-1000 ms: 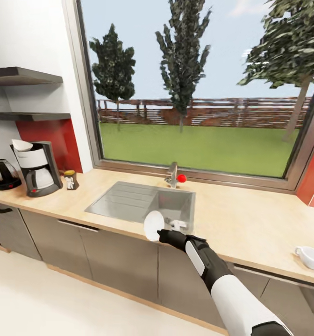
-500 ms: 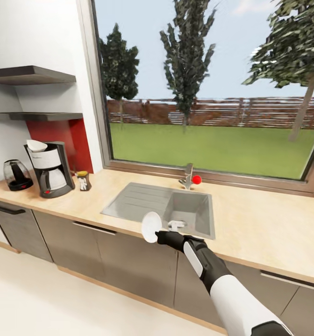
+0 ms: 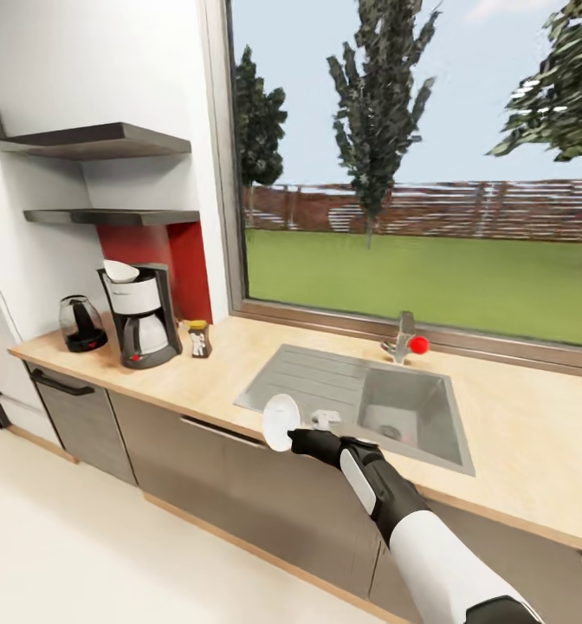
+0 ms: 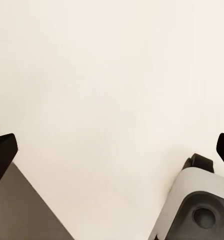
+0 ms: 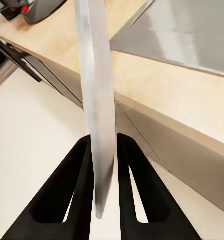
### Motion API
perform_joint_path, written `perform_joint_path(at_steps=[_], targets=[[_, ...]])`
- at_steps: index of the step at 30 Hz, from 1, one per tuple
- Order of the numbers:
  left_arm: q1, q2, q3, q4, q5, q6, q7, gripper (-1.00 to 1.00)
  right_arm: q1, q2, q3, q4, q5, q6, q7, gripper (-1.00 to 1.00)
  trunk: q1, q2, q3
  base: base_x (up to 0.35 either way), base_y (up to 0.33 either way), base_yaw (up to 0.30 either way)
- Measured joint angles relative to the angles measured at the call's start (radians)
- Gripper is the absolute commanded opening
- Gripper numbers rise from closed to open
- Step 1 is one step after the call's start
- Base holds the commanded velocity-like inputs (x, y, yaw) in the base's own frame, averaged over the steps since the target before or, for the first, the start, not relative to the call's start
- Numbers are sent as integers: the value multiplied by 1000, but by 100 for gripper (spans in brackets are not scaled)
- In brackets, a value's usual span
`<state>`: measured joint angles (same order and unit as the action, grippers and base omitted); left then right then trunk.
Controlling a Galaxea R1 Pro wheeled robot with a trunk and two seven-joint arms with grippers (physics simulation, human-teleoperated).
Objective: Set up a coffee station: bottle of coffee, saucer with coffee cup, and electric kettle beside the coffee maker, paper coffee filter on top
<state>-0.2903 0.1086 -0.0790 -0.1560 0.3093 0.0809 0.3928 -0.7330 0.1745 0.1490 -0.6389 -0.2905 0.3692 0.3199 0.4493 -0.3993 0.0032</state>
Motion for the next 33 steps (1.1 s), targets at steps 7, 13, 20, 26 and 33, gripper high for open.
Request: perform_joint_path(at_steps=[7, 13, 20, 26, 33], targets=[[0, 1, 0, 0, 0, -7, 0, 100, 0, 0, 0, 2, 0, 0, 0, -100, 0, 0, 7, 184, 304, 190], [0, 2, 1, 0, 0, -7, 0, 100, 0, 0, 0, 3, 0, 0, 0, -100, 0, 0, 15, 232, 263, 87], [0, 1, 0, 1, 0, -7, 0, 100, 0, 0, 0, 3, -1, 0, -1, -100, 0, 0, 26, 277, 217, 6], [0, 1, 0, 0, 0, -7, 0, 100, 0, 0, 0, 3, 0, 0, -1, -100, 0, 0, 28, 289, 206, 0], [0, 1, 0, 1, 0, -7, 0, 100, 0, 0, 0, 3, -1, 0, -1, -100, 0, 0, 28, 281, 234, 0]])
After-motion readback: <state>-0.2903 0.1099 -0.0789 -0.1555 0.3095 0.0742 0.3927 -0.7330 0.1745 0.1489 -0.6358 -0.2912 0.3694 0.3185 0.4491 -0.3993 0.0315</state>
